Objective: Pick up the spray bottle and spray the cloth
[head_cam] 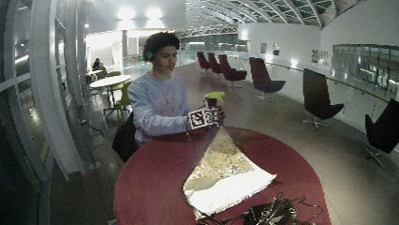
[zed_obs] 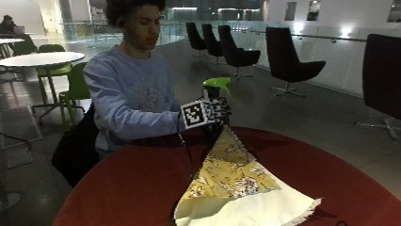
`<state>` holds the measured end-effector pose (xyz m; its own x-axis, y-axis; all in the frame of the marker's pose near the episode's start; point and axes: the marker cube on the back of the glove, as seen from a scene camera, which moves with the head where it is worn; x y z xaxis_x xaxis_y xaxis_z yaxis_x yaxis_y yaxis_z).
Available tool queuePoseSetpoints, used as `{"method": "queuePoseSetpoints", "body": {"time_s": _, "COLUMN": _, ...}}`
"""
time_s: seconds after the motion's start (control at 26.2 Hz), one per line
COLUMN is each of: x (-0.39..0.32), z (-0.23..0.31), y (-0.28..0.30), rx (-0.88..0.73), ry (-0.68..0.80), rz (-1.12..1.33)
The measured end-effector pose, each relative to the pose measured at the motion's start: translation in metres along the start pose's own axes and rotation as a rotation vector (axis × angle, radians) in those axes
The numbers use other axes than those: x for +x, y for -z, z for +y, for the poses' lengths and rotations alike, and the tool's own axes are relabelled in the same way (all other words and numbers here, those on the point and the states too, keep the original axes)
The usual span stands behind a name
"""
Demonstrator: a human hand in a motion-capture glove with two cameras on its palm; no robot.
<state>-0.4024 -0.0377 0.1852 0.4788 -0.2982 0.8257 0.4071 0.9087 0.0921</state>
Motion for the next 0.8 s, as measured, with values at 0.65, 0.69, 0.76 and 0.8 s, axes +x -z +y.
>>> {"method": "queuePoseSetpoints", "body": {"time_s": 0.65, "x": 0.008, "z": 0.035, "y": 0.050, "rx": -0.051, "ry": 0.006, "rz": 0.143}}
{"method": "queuePoseSetpoints", "body": {"time_s": 0.69, "x": 0.008, "z": 0.042, "y": 0.060, "rx": -0.060, "ry": 0.008, "rz": 0.183}}
{"method": "queuePoseSetpoints", "body": {"time_s": 0.76, "x": 0.008, "z": 0.053, "y": 0.081, "rx": -0.074, "ry": 0.011, "rz": 0.263}}
{"method": "queuePoseSetpoints", "body": {"time_s": 0.8, "x": 0.008, "z": 0.058, "y": 0.091, "rx": -0.074, "ry": 0.011, "rz": 0.298}}
